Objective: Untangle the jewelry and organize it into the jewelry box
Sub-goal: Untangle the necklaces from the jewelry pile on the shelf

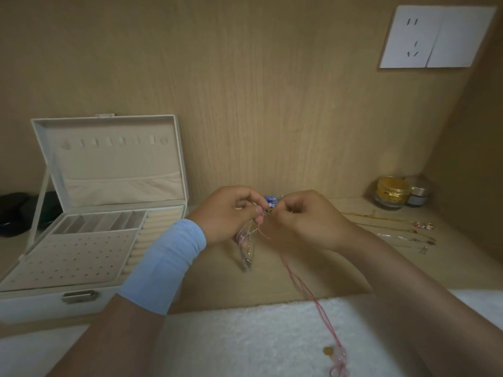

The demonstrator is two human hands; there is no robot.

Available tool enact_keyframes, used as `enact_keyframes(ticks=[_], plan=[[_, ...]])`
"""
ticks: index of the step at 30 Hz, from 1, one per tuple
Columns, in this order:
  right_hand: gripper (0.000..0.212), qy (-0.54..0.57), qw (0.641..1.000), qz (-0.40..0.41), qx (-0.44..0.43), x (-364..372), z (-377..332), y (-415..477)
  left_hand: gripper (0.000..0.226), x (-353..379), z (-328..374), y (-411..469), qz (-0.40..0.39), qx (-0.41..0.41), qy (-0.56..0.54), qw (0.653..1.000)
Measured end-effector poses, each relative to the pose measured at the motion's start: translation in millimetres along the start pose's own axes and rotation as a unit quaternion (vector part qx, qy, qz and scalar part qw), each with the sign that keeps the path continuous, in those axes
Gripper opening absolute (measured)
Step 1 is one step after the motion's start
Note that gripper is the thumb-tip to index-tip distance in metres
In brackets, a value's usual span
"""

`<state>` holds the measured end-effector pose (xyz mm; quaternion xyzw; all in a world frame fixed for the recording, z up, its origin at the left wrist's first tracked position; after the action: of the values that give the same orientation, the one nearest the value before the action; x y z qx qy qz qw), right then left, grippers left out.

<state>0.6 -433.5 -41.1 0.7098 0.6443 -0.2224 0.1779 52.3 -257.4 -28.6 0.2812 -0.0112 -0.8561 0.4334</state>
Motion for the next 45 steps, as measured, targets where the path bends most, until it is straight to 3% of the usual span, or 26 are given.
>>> enact_keyframes(ticks=[3, 7, 14, 22, 28, 32, 40, 45], plan=[[0.032, -0.074, 0.993, -0.086, 0.039, 10, -4, 7, 0.011, -1, -3, -1, 0.010, -0.004, -0.007, 1.000], [0.021, 0.041, 0.988, -0.148, 0.019, 21, -7, 5, 0.012, -4, -5, -1, 0.014, -0.005, -0.012, 1.000], [0.013, 0.072, 0.981, -0.181, 0.002, 23, -2, 9, 0.016, -12, -8, 1, 0.007, 0.043, 0.055, 0.998], [0.012, 0.055, 0.983, -0.174, 0.023, 17, 0, 9, 0.010, -13, -1, -3, -0.036, -0.009, 0.029, 0.999], [0.021, 0.051, 0.954, -0.295, 0.027, 25, 1, 3, 0.015, -17, 7, -7, -0.066, -0.009, -0.021, 0.998], [0.007, 0.061, 0.968, -0.241, 0.026, 27, -2, 3, 0.017, -16, 10, -8, -0.094, -0.003, -0.030, 0.995], [0.025, -0.023, 0.990, -0.132, 0.037, 11, -1, 5, 0.010, -16, 3, -5, -0.105, 0.003, 0.181, 0.978], [0.033, -0.031, 0.993, -0.107, 0.034, 5, -3, 7, 0.006, -9, 0, -2, -0.094, 0.019, 0.205, 0.974]])
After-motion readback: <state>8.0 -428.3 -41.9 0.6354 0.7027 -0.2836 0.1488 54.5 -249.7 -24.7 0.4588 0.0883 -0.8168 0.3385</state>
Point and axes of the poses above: each hand's wrist, its own y-axis towards the middle knuckle, its own x-axis out of the palm, z = x × y, the point moved 2 cm from there along y, towards the middle knuckle, and after that the axes turned 11 degrees about x, right-handed, at the moved point
